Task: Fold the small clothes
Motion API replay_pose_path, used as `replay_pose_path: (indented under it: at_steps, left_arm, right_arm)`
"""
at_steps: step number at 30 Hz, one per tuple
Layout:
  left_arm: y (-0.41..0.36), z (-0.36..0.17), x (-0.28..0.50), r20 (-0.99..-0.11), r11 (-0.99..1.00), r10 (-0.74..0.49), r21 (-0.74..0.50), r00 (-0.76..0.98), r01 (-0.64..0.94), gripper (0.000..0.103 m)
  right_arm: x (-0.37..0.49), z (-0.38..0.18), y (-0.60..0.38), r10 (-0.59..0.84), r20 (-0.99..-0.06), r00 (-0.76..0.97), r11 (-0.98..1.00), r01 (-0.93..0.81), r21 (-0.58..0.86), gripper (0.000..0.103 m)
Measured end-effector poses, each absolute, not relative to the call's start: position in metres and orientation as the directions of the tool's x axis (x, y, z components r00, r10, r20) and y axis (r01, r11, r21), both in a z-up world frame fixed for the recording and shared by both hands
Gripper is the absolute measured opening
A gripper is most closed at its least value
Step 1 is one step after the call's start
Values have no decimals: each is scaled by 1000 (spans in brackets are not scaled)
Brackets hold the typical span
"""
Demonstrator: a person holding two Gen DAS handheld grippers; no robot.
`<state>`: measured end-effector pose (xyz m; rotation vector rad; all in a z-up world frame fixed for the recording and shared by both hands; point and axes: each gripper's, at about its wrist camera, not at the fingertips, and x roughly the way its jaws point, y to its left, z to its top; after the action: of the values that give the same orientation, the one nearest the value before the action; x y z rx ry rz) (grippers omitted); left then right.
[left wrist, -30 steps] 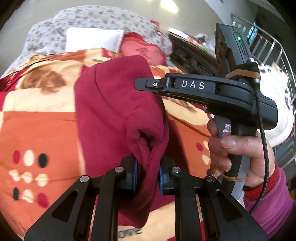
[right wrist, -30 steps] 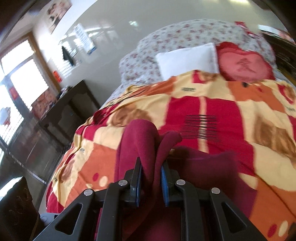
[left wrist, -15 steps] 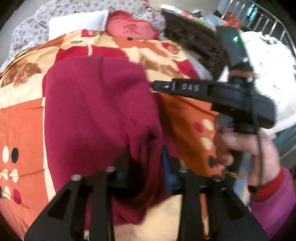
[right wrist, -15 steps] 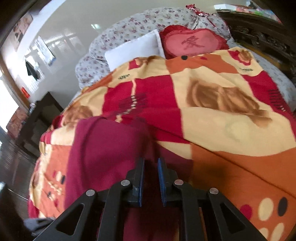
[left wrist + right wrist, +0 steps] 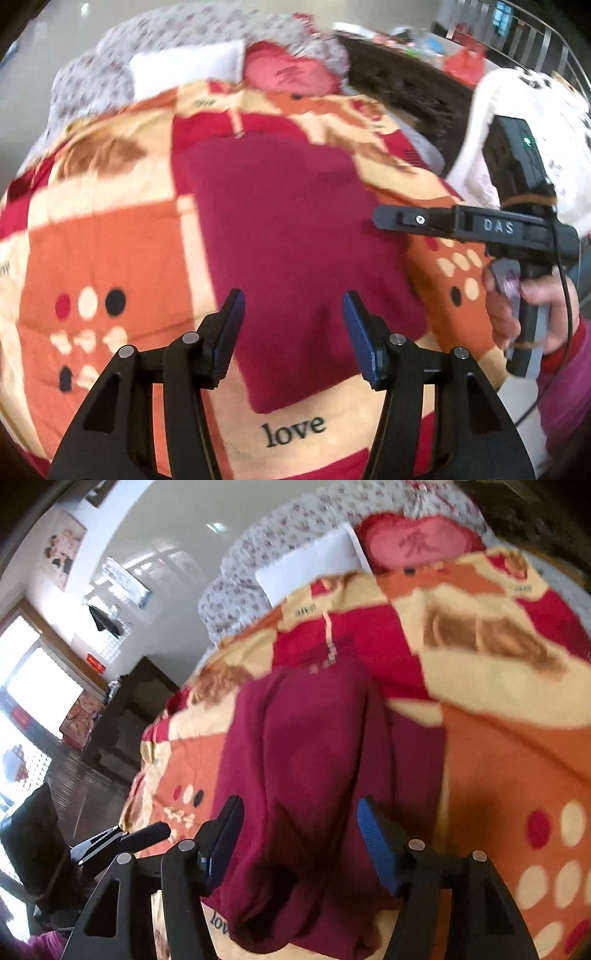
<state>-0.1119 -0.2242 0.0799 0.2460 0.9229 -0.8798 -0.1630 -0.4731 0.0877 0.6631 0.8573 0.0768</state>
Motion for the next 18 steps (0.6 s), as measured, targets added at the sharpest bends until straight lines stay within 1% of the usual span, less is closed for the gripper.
replay_pose_path:
  at_steps: [4, 5, 7, 8, 9, 12, 15, 17, 18]
  left_arm:
    - [-218, 66, -109, -797, 663, -532, -183, 285, 726, 55]
    - [-217, 65, -109, -800, 666, -529, -183, 284, 723, 55]
    - [-216, 67, -108, -796, 668, -533, -187, 287, 720, 55]
    - [-216, 70, -108, -789, 665, -543, -193, 289, 721, 55]
    - [-217, 73, -108, -783, 662, -549, -195, 292, 723, 55]
    - [-224, 73, -106, -778, 661, -552, -189, 300, 726, 55]
    - [-232, 59, -104, -794, 667, -535, -186, 289, 722, 55]
    - [-236, 50, -102, -807, 675, -520, -187, 280, 714, 55]
    - [-237, 46, -102, -816, 682, -507, -182, 278, 709, 55]
  right_arm:
    - [-145, 61, -466, 366, -685, 630, 762, 220, 609, 62]
    - [-143, 58, -465, 366, -688, 626, 761, 224, 609, 53]
    - [-144, 58, -459, 360, -682, 637, 782, 194, 593, 32]
    - [-146, 62, -457, 342, -684, 644, 800, 183, 572, 27]
    - [-151, 71, -455, 313, -687, 656, 830, 163, 534, 27]
    - [-161, 84, -459, 264, -697, 667, 862, 160, 480, 25]
    - [-164, 79, -469, 206, -742, 638, 886, 200, 418, 25]
    - [-162, 65, -475, 234, -753, 615, 866, 220, 450, 26]
    - [-163, 59, -479, 249, -751, 612, 847, 238, 475, 29]
